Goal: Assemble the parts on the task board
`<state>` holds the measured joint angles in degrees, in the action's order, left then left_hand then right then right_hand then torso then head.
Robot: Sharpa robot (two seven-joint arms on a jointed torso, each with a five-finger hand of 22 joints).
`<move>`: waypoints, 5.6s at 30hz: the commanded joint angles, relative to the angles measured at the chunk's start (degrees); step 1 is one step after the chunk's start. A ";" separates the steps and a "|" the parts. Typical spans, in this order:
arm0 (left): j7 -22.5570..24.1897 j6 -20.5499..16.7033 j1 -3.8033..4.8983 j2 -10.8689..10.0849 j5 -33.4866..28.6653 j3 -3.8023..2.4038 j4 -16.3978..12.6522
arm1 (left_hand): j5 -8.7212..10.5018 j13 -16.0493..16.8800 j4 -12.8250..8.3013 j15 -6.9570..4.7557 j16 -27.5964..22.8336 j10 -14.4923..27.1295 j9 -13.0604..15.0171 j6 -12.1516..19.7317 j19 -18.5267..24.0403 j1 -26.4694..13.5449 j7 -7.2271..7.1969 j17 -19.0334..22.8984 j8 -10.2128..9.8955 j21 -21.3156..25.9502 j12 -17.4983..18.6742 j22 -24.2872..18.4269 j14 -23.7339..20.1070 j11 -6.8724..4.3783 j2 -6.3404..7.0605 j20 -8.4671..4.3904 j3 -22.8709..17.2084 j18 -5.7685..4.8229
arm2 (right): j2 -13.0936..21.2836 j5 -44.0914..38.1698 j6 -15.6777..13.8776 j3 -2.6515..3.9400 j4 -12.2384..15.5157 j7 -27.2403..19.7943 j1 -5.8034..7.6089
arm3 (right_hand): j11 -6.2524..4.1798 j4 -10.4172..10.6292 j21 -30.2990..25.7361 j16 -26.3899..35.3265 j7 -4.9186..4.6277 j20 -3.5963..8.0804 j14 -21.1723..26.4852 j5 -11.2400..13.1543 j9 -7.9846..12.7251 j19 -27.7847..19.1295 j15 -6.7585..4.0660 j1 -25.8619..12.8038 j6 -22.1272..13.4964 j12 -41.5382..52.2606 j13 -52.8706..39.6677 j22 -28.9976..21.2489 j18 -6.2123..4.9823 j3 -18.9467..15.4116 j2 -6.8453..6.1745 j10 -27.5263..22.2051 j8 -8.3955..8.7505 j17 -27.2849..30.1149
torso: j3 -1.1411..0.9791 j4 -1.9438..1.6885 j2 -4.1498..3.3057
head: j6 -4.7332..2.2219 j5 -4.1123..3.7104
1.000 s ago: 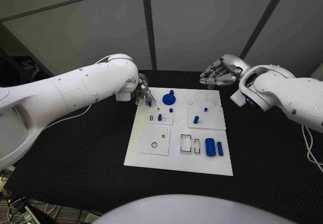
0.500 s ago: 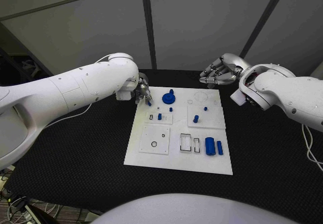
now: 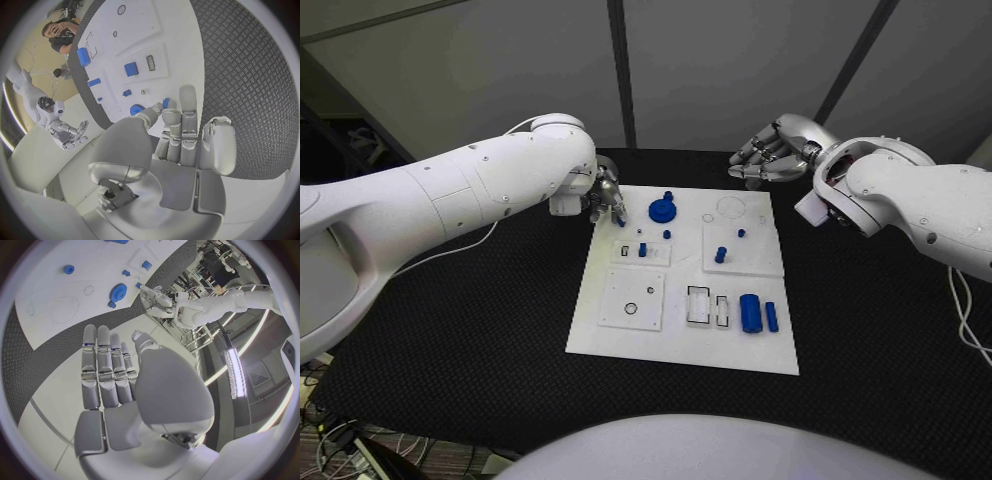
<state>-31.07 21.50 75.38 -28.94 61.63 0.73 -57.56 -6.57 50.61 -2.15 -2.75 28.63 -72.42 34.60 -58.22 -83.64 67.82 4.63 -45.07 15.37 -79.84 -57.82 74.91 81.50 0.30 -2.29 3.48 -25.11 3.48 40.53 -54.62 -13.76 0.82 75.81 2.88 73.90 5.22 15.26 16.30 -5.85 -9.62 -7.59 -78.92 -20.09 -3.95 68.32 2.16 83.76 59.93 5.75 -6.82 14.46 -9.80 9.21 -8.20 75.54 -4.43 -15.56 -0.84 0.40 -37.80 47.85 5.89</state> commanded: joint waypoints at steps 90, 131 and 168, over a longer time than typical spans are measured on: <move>0.91 -23.08 -4.04 -16.77 0.35 4.09 -28.14 | -13.11 0.99 -10.98 -1.04 1.09 -3.62 5.29 -0.47 -1.89 -13.12 -1.23 -0.55 8.28 -2.40 -2.13 11.10 0.86 -1.27 4.26 -0.96 -22.85 -1.48 | 0.43 0.17 1.45 -0.05 -0.47 -0.36 -0.13 | -0.08 0.36 -0.45 0.19 0.01 -0.44 0.42 -0.18 -0.03 0.04 -0.13 -0.51 -0.38 -0.02 -0.21 -0.14 -0.61 -0.06 0.03 -0.37 -0.24 -0.25 | 0.01 0.03 -0.06 | 0.55 1.05; 0.38 -19.14 -4.08 -16.40 2.25 4.07 -28.13 | -17.40 1.31 -11.11 -1.22 1.13 -4.40 5.44 -0.67 -2.20 -14.02 -1.50 -0.64 9.27 -2.87 -2.50 11.44 0.91 -1.52 5.20 -1.16 -22.90 -1.60 | 0.56 0.17 1.48 -0.08 -0.37 -0.32 -0.16 | -0.08 0.36 -0.45 0.19 0.01 -0.44 0.42 -0.18 -0.03 0.04 -0.13 -0.51 -0.38 -0.02 -0.21 -0.14 -0.61 -0.06 0.03 -0.37 -0.24 -0.25 | -0.03 0.04 -0.09 | 1.02 0.87; 0.32 -16.55 -4.07 -14.90 3.14 4.07 -26.82 | -17.70 1.43 -8.22 -1.47 1.20 -6.14 4.67 -0.97 -2.68 -12.80 -2.65 -0.79 10.74 -3.50 -2.92 11.94 1.13 -2.21 6.19 -1.15 -14.04 -1.82 | 0.72 0.17 1.42 -0.08 -0.27 -0.24 -0.16 | -0.08 0.36 -0.45 0.19 0.01 -0.44 0.42 -0.18 -0.03 0.04 -0.13 -0.51 -0.38 -0.02 -0.21 -0.14 -0.61 -0.06 0.03 -0.37 -0.24 -0.25 | -0.02 0.00 -0.02 | 1.60 0.62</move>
<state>-30.68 2.61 71.67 -44.04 64.58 4.51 -84.34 -24.19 52.00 -8.95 -3.88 29.52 -76.92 39.19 -59.28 -84.03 54.22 2.35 -45.78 25.75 -83.14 -60.54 74.91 82.66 -0.52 4.15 2.66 -38.16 3.46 41.25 -54.60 -12.57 0.72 75.46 2.87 73.63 5.22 15.26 16.12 -5.85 -9.62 -7.59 -78.92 -20.09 -3.95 68.32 2.16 83.76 59.93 5.75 -6.94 14.41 -9.80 9.21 -8.20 75.54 -4.43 -15.71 -0.86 0.43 -37.88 49.43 6.46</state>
